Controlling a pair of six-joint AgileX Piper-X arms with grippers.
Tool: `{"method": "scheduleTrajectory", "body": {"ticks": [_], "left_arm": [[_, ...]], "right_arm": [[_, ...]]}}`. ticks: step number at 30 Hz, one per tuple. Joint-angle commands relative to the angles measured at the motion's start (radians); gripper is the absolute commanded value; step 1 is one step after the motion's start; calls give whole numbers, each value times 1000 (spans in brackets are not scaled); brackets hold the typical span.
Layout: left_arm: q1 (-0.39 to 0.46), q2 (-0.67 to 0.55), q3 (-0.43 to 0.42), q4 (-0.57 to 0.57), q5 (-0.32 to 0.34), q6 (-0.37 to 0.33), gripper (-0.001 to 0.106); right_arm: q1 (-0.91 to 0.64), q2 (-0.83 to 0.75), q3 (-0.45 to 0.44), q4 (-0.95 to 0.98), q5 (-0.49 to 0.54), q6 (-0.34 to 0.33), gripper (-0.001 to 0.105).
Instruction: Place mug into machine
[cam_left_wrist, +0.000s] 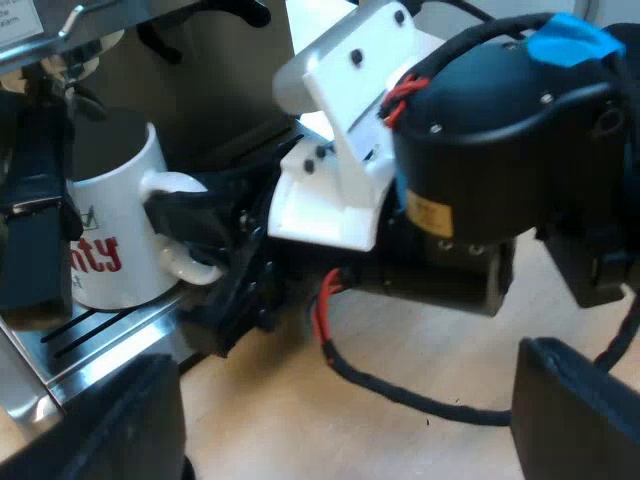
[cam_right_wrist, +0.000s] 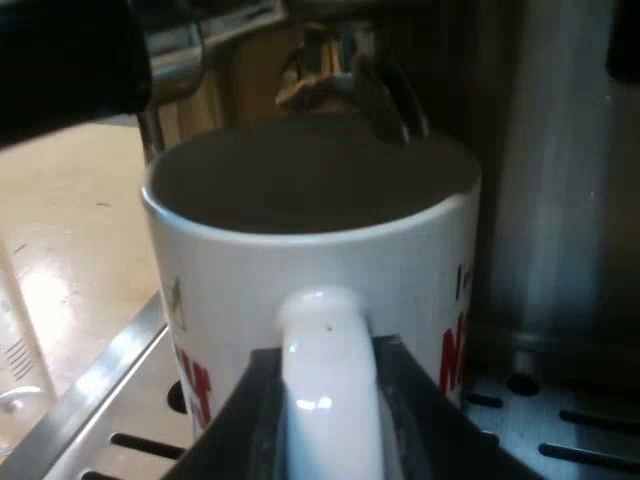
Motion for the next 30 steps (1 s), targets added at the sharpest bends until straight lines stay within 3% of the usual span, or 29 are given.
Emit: {"method": "scheduleTrajectory", "body": {"ticks": [1,12,22,27,30], "left_arm": [[-6,-6,-4,-1,9,2,68],[-6,-6,-4,-1,11,2,68],[-6,-6,-4,-1,11,2,68],[-6,-6,-4,-1,11,2,68],[-6,-6,-4,-1,11,2,68]], "right_arm": [[0,18,-28,-11,33,-13,0],[-25,29,-31,-16,45,-13,0],[-58,29,-31,-16,-125,-13,0],[-58,29,-31,-16,-78,-13,0],[-58,29,-31,-16,-62,-10,13]]}}
